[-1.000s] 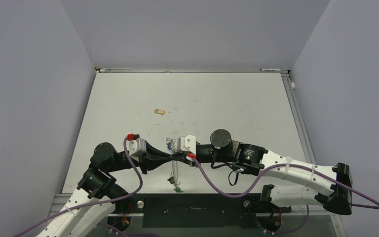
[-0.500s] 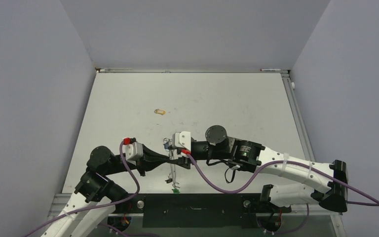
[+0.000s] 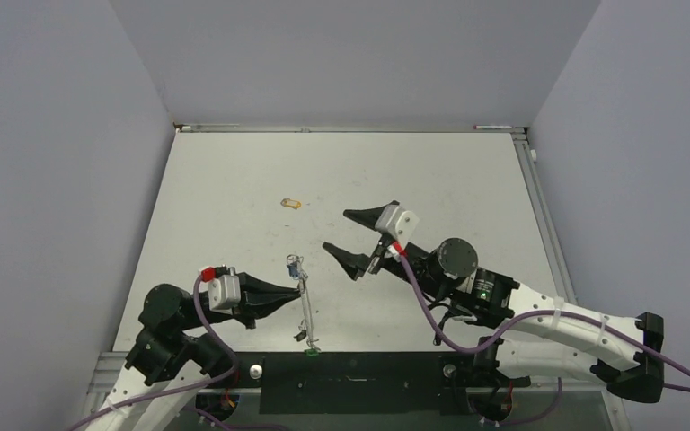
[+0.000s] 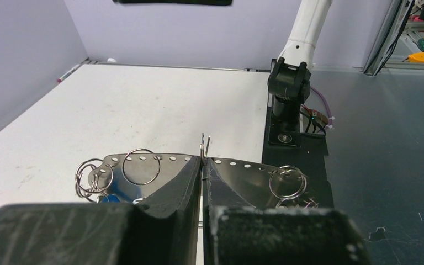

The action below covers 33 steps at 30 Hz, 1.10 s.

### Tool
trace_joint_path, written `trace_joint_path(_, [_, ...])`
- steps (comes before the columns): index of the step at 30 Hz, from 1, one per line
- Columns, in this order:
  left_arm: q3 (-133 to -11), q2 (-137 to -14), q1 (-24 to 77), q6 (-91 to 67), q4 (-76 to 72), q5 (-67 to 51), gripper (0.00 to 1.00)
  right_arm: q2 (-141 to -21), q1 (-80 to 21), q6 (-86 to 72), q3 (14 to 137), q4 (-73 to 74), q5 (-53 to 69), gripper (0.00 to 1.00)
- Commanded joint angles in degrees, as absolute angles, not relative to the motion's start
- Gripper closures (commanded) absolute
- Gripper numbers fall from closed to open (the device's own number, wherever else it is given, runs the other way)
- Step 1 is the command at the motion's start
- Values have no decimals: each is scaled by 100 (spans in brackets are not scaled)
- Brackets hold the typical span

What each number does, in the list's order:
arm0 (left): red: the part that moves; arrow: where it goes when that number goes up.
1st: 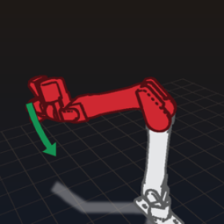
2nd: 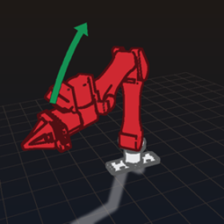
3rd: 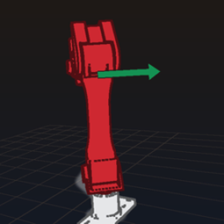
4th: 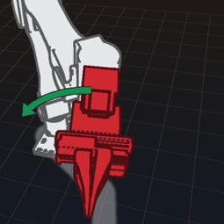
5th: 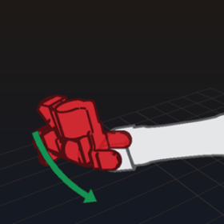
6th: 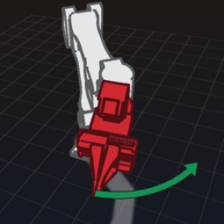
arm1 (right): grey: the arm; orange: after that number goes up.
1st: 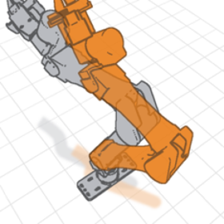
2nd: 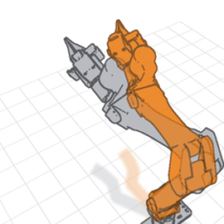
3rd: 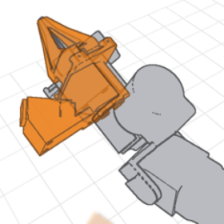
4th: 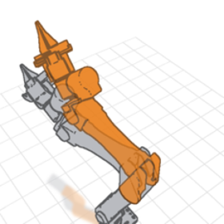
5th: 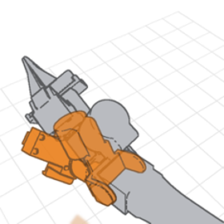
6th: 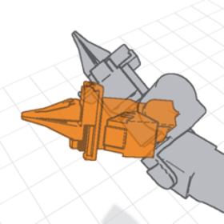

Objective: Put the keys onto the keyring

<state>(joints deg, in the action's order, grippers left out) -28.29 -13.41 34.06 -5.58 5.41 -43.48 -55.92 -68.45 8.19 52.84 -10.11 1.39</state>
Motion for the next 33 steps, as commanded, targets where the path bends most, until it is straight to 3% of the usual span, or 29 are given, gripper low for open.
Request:
trace_joint_path(1, [-2884, -1012, 3401, -819, 324, -4079, 100, -5402, -6634, 326, 5085, -1921, -1432, 35])
trace_joint_path(11, [-2733, 135, 3410, -1470, 679, -3069, 100, -7066, -5545, -1216, 6319, -445, -2741, 36])
trace_joint_path(17, [-3145, 320, 3413, -890, 1714, -1935, 100, -8745, -5096, -2011, 7597, 679, -2014, 38])
trace_joint_path(23, [-3187, 491, 3393, -844, 1922, -1179, 100, -10861, -4973, -1549, 9499, 1533, -796, 35])
trace_joint_path(33, [-3147, 484, 3384, -870, 1978, -1247, 100, -13961, -4663, -1238, 12856, 2539, -110, 29])
